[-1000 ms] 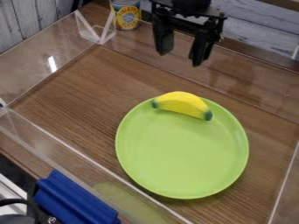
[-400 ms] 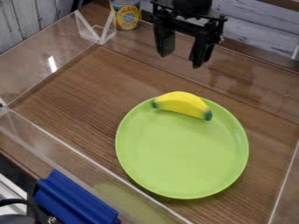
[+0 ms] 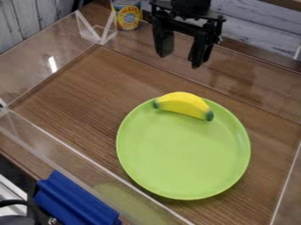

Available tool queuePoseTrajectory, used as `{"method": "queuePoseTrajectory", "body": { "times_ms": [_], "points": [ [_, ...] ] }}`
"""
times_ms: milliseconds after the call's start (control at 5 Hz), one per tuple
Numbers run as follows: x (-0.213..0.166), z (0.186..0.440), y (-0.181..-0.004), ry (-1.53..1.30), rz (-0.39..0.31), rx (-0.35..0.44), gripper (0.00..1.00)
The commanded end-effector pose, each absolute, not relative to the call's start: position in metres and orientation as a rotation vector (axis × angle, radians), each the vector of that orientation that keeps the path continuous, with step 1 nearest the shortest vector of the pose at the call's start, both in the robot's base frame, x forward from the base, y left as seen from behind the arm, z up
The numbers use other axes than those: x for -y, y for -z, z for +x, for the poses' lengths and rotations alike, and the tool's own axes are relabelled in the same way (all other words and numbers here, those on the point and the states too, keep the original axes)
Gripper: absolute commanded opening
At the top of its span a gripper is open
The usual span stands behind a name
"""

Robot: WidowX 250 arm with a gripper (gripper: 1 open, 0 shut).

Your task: Put the banana in the green plate

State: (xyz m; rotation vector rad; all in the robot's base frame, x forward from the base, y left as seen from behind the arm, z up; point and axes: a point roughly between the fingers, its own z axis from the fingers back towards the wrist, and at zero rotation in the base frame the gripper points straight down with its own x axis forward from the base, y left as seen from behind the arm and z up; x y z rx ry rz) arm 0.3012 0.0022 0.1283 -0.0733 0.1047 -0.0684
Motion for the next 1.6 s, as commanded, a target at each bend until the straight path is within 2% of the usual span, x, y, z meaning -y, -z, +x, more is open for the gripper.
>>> {"method": "queuePoseTrajectory", "body": {
  "times_ms": [0,1400],
  "points": [
    [-0.0046,0.3032,-0.1365,0.066,-0.074,-0.073,1.00],
    [-0.0066,0.3051,-0.1341,0.077,-0.081,-0.064,1.00]
  ]
}}
